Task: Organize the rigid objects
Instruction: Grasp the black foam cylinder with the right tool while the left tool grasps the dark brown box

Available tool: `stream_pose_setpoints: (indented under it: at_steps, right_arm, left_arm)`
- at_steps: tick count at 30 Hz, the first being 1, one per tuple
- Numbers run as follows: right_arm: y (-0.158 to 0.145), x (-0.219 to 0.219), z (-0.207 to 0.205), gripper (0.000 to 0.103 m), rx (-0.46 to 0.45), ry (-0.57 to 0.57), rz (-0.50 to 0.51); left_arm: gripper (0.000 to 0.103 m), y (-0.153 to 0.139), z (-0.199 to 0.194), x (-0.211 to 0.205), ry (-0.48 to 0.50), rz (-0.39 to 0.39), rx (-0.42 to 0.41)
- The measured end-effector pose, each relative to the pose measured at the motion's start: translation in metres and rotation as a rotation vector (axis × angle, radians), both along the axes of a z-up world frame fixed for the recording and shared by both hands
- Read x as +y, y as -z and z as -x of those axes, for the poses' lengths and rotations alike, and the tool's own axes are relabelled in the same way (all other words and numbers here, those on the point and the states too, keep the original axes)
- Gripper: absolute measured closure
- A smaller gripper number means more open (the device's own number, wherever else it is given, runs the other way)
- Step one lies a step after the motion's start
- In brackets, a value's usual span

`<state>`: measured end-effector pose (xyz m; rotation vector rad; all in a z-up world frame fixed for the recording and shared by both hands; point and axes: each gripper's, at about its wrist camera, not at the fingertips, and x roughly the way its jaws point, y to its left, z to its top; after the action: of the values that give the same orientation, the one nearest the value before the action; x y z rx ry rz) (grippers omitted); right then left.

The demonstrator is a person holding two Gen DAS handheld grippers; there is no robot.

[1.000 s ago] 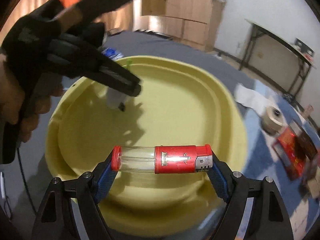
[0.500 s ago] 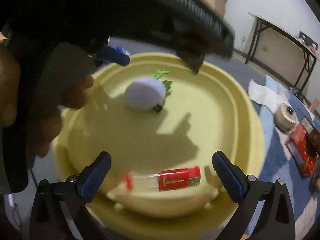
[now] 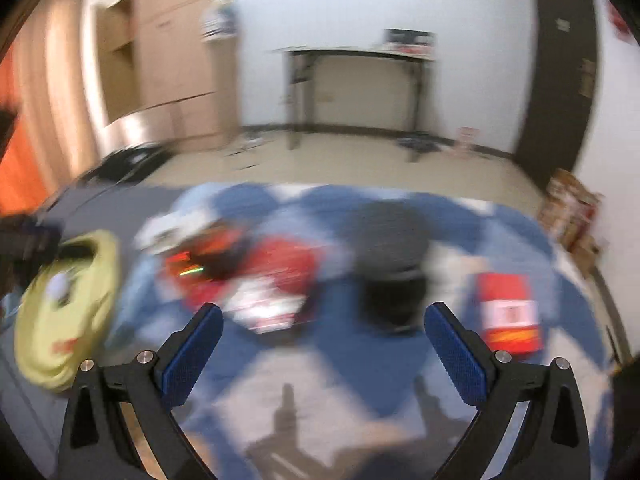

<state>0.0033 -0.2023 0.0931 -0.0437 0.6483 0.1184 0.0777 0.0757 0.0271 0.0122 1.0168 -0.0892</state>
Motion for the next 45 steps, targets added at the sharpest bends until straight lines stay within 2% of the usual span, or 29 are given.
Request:
stream_pose_setpoints:
  at_steps: [2,4,6,8,10,11,16,19,22,24,25,26,27,31,34,38,41,43,45]
  right_arm:
    - [0.0,-0.02,-0.019,0.0,0.024,0.017,-0.021]
    - [0.002,-0.021,-0.03,0.0,0.063,-0.034,-0.037]
    - [0.0,-0.023,-0.027,0.0,0.055,-0.077,-0.039]
    - [0.005,-0.021,-0.036,0.0,0.051,-0.073,-0.005]
    - [0.01,-0.021,-0.048,0.0,0.057,-0.074,0.008]
    - [0.023,-0.018,-0.048,0.0,0.059,-0.07,0.007]
    - [0.052,-0.009,-0.074,0.0,0.068,-0.056,-0.01]
    - [0.061,-0.007,-0.082,0.0,0.049,-0.084,0.006]
    - [0.07,-0.007,-0.088,0.001,0.044,-0.085,-0.003]
    - [0.07,-0.008,-0.087,0.013,0.019,-0.086,-0.01]
    - [0.069,-0.008,-0.086,0.018,0.007,-0.093,-0.01]
    - [0.069,-0.007,-0.085,0.03,-0.004,-0.1,-0.014]
    - [0.068,-0.006,-0.083,0.034,-0.016,-0.109,-0.012]
    - [0.061,-0.011,-0.066,0.034,-0.062,-0.13,-0.032]
    - [0.054,-0.023,-0.052,0.034,-0.097,-0.124,-0.06]
    - [0.037,-0.028,-0.032,0.034,-0.127,-0.137,-0.098]
    - [0.016,-0.005,-0.013,0.034,-0.162,-0.205,-0.088]
    - [0.007,0.016,-0.003,0.034,-0.174,-0.258,-0.085]
    - [-0.002,0.053,0.011,0.034,-0.174,-0.345,-0.099]
  left_arm:
    - [0.0,0.013,-0.014,-0.027,0.018,-0.011,0.033]
    - [0.0,0.023,-0.029,-0.045,0.017,-0.016,0.048]
    - [0.0,0.029,-0.044,-0.057,0.0,-0.032,0.058]
    - [0.0,0.035,-0.067,-0.06,-0.04,-0.018,0.073]
    - [0.0,0.036,-0.082,-0.061,-0.073,0.026,0.089]
    - [0.0,0.038,-0.092,-0.063,-0.076,0.041,0.098]
    - [0.0,0.063,-0.122,-0.065,-0.138,-0.054,0.165]
    - [0.0,0.079,-0.131,-0.064,-0.139,-0.036,0.203]
    - [0.0,0.082,-0.133,-0.072,-0.082,-0.045,0.171]
    - [0.012,0.085,-0.132,-0.075,-0.064,-0.021,0.165]
    - [0.038,0.087,-0.133,-0.075,-0.059,-0.007,0.169]
    - [0.045,0.09,-0.133,-0.074,-0.062,0.002,0.183]
    - [0.045,0.089,-0.131,-0.072,-0.067,0.023,0.184]
    - [0.046,0.067,-0.113,-0.064,-0.048,0.043,0.126]
    - [0.046,0.031,-0.088,-0.049,-0.04,0.089,0.044]
    - [0.046,-0.024,-0.047,-0.006,-0.059,0.16,-0.053]
    - [0.046,-0.055,-0.018,0.037,-0.104,0.159,-0.101]
    - [0.046,-0.07,0.012,0.078,-0.171,0.143,-0.132]
    - [0.046,-0.071,0.032,0.11,-0.223,0.144,-0.138]
